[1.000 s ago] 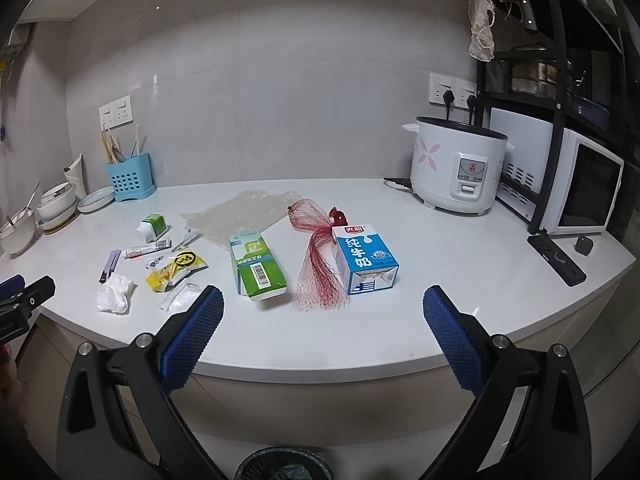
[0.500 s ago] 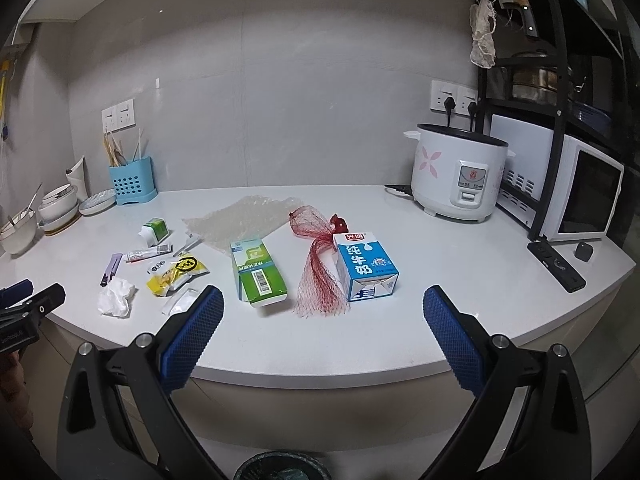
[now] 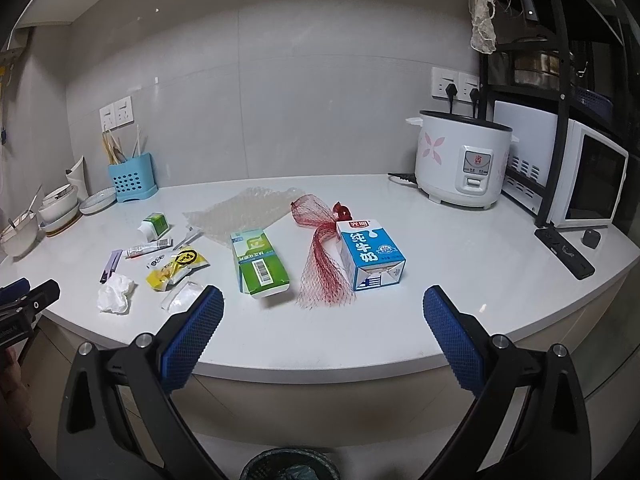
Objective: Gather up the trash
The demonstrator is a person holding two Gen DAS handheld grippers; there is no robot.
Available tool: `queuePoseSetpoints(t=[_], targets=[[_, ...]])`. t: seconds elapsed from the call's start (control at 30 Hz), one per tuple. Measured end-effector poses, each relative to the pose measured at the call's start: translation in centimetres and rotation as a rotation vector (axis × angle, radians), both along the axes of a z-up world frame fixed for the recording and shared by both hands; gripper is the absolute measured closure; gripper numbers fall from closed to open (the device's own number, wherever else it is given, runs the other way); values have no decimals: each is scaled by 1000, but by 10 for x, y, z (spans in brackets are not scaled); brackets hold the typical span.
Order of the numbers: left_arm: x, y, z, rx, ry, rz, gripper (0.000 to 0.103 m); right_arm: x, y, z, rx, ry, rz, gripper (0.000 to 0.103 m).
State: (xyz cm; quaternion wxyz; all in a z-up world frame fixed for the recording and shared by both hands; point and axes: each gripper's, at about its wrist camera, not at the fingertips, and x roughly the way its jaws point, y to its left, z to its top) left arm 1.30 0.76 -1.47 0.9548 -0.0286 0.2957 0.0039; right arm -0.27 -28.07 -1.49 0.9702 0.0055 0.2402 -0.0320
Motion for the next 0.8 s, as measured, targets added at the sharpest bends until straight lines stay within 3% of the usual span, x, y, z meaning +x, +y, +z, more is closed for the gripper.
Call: queuePoseSetpoints(t=[0.8], targets=[[10, -3, 2, -2, 19, -5, 6, 10, -3, 0, -16, 10, -6, 7]])
